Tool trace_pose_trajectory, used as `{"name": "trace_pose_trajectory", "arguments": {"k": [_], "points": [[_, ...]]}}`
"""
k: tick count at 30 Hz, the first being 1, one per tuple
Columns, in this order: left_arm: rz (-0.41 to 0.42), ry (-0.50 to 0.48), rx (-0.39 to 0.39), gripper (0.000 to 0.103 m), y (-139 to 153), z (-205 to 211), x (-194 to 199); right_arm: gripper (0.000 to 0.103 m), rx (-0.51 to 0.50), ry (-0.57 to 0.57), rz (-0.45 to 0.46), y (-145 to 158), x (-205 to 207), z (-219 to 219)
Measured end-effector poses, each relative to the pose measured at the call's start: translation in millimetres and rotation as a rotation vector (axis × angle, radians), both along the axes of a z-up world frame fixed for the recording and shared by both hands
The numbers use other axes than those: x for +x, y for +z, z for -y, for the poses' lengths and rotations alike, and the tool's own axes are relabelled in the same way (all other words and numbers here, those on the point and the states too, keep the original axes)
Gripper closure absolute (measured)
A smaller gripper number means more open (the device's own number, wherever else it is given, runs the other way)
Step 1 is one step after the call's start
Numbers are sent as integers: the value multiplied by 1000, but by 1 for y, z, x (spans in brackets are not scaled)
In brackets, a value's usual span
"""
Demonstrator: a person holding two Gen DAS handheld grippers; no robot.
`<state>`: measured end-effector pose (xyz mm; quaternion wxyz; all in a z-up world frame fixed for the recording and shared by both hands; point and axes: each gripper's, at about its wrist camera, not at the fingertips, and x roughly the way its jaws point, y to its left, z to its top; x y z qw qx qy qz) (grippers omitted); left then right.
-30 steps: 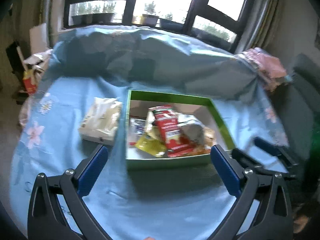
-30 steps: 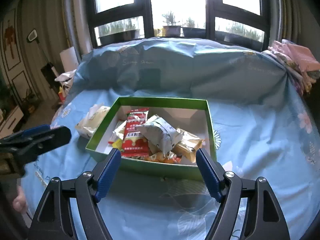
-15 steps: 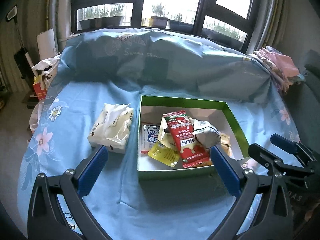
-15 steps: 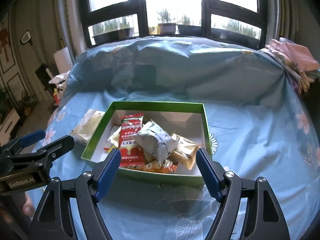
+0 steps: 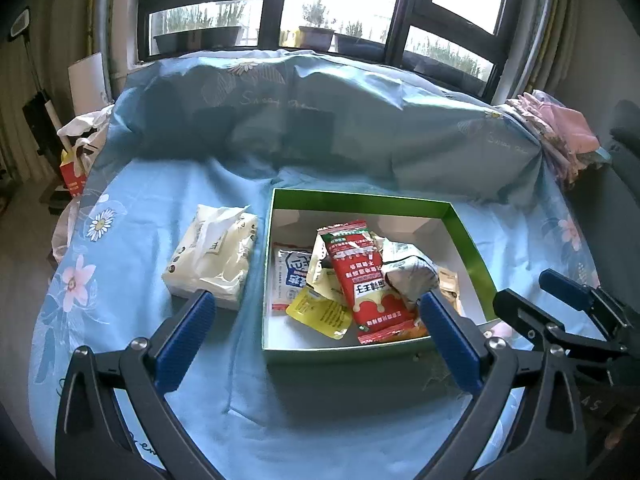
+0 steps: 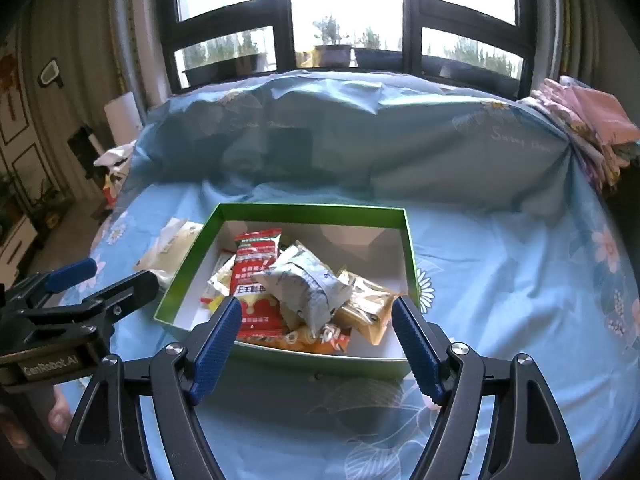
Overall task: Organize snacks
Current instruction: 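Raise the open left tool away from the box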
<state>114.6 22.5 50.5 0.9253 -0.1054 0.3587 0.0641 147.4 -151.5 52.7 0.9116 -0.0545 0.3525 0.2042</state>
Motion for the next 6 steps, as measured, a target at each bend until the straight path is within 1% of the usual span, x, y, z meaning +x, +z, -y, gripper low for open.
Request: {"name": "trace_pose_trajectory", "arguments": {"k": [6], "points": [[13, 2, 4, 0, 1, 1, 1, 25, 0, -1, -4, -3, 3, 0]]}}
